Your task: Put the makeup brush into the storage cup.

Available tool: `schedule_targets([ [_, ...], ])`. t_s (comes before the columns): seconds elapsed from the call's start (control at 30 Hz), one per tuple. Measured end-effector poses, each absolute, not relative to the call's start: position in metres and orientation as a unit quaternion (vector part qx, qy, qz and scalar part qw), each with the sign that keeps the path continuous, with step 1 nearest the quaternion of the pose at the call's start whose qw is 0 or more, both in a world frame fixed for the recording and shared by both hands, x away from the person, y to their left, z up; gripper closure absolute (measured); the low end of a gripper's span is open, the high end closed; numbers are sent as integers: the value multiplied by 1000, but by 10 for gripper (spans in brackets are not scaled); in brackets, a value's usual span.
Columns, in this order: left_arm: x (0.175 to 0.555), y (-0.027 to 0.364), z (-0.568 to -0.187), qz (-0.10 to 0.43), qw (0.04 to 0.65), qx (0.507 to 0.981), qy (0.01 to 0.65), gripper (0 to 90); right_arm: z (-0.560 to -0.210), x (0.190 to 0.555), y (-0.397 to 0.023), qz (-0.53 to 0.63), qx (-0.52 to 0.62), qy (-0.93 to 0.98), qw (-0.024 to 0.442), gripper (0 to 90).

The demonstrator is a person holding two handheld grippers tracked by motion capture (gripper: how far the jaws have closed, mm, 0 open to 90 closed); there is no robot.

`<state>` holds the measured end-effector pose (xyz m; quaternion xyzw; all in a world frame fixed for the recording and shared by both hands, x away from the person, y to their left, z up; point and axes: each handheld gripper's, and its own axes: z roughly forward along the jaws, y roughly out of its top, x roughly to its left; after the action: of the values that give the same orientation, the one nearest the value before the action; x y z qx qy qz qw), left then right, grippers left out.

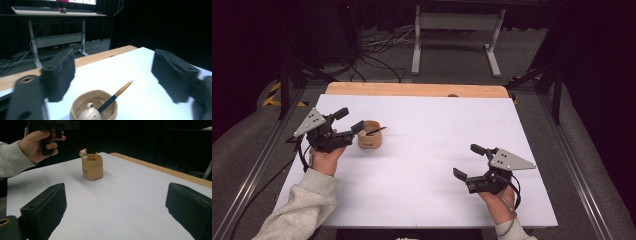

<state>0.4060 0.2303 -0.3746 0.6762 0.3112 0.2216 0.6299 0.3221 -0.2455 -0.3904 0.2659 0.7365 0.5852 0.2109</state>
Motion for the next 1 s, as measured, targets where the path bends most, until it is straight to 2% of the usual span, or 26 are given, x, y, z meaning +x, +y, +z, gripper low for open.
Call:
schedule_targets([
  [0.27,385,236,-367,211,638,686,278,65,-390,327,-252,597,264,728,210,24],
  [0.63,362,247,-376,204,641,694,257,39,-391,329,-259,614,252,718,211,13],
  [1.0,349,248,-393,176,637,710,245,21,-396,328,-270,608,240,719,234,12],
])
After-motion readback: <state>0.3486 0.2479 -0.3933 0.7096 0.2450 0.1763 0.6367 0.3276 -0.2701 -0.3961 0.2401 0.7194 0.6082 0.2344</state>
